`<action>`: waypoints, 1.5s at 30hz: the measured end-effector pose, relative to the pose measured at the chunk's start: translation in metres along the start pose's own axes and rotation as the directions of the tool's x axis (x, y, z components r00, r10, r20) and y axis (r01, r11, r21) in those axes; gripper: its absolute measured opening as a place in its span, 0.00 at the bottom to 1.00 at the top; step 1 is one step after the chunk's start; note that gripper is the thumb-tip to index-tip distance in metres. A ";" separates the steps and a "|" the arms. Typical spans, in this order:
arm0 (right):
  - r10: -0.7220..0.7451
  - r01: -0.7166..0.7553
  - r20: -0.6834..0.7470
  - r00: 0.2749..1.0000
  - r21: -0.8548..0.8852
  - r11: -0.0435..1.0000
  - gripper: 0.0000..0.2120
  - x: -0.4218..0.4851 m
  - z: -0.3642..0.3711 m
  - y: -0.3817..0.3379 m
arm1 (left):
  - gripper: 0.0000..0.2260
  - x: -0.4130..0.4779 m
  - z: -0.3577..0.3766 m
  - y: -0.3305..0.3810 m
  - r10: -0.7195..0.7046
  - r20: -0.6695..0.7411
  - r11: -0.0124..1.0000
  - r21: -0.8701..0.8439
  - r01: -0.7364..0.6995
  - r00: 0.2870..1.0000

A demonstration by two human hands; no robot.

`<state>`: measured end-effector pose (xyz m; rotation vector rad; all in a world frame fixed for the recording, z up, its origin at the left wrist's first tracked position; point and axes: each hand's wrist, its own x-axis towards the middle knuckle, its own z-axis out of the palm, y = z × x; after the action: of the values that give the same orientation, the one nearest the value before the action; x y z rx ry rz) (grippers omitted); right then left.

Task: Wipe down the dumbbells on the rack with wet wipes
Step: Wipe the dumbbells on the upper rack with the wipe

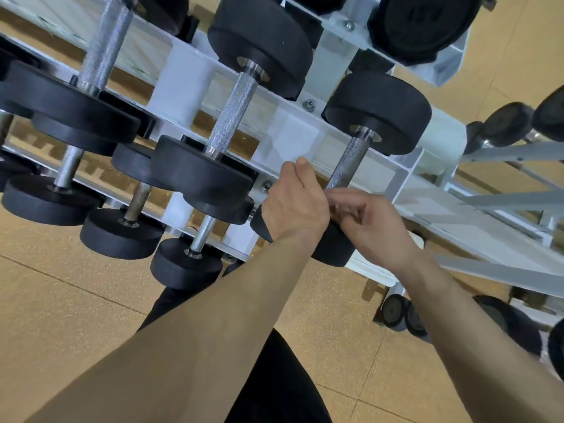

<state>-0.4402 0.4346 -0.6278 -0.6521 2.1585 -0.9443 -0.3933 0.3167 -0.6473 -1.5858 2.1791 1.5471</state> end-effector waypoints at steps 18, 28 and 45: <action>0.433 -0.442 -0.809 0.398 0.244 0.863 0.08 0.028 0.075 -0.048 | 0.11 0.053 -0.005 0.013 0.044 0.172 0.965 -0.262 0.003 0.984; 0.460 -0.556 -0.839 0.291 0.243 0.795 0.10 0.038 0.077 -0.044 | 0.05 0.068 0.031 0.038 0.005 0.371 0.969 -0.232 0.088 0.928; 0.822 -0.579 -0.565 0.075 0.646 0.497 0.11 0.031 0.070 -0.049 | 0.12 0.091 0.013 0.056 -0.082 0.610 0.983 -0.080 0.164 0.788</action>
<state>-0.3997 0.3535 -0.6371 1.3270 2.5365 -0.9746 -0.4844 0.2614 -0.6647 -1.0114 1.6169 1.8518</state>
